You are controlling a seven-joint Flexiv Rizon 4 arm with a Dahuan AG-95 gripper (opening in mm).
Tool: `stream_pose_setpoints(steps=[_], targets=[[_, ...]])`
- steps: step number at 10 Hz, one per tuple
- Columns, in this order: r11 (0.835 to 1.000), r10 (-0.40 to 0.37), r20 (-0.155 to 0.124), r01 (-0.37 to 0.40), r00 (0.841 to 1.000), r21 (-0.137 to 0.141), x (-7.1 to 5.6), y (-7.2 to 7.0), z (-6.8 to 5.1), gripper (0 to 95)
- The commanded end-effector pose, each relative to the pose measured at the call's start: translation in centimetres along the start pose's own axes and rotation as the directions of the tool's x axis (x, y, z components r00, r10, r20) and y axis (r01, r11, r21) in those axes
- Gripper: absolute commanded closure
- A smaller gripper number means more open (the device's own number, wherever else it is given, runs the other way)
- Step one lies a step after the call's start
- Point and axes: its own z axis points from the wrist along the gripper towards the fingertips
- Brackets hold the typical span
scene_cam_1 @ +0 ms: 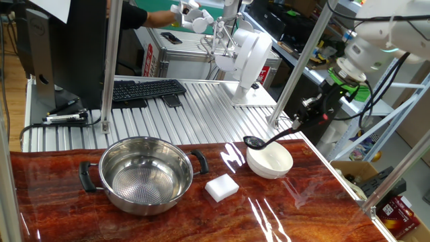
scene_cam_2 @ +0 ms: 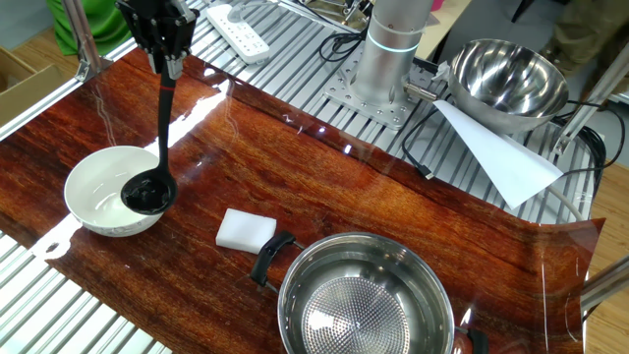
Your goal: Scoop water with a large spoon from one bowl to another
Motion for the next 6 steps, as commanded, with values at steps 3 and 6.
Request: stream_pose_setpoints(steps=[3, 6], targets=[[1.0, -0.007, -0.005, 0.006, 1.0, -0.026, 0.3, -1.0, 0.21, 95.0], [0.999, -0.01, -0.016, 0.009, 1.0, -0.05, 0.45, -1.37, 0.25, 95.0]])
